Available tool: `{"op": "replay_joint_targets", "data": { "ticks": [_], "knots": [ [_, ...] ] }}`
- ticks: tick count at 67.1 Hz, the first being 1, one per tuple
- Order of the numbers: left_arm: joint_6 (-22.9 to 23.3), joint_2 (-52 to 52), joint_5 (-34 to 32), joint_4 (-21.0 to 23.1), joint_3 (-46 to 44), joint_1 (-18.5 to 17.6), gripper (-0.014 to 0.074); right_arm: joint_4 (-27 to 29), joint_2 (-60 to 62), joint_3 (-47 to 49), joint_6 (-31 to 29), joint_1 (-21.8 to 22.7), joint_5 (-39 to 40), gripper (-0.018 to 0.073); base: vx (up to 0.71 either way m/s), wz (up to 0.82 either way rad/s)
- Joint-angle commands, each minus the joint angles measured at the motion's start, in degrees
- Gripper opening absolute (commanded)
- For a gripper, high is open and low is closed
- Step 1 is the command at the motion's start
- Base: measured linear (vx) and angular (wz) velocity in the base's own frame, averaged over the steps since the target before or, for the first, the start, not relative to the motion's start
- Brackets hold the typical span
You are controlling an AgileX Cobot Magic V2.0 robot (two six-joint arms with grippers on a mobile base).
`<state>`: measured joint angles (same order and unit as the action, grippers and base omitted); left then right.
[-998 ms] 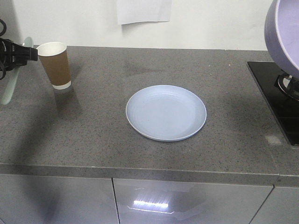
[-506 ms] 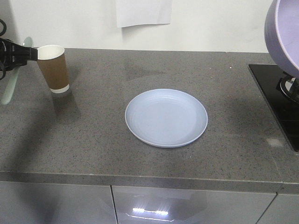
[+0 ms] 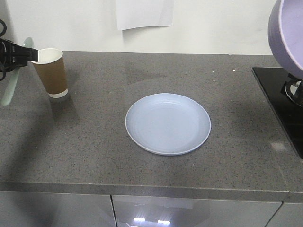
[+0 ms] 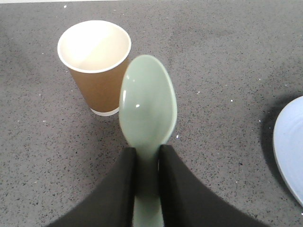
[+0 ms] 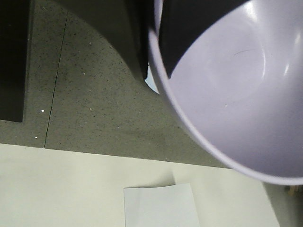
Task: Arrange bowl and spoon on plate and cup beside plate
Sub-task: 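Drive the base closer, centering the light blue plate ahead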
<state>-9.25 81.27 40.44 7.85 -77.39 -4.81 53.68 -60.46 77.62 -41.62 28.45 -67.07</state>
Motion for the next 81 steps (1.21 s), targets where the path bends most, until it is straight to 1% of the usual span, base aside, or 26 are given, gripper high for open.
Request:
{"op": "replay_joint_targets", "data": {
  "ticks": [1,81],
  "knots": [
    [0.5,-2.0,-3.3,0.8,-1.5,-0.1,-0.0006,3.4,0.8,1.8,-0.4,0.1,2.5,-0.0004,0.02,-0.02],
    [0.5,-2.0,-3.3,0.8,-1.5,-0.1,-0.0006,3.4,0.8,1.8,-0.4,0.1,2.5,-0.0004,0.03,-0.01]
  ]
}}
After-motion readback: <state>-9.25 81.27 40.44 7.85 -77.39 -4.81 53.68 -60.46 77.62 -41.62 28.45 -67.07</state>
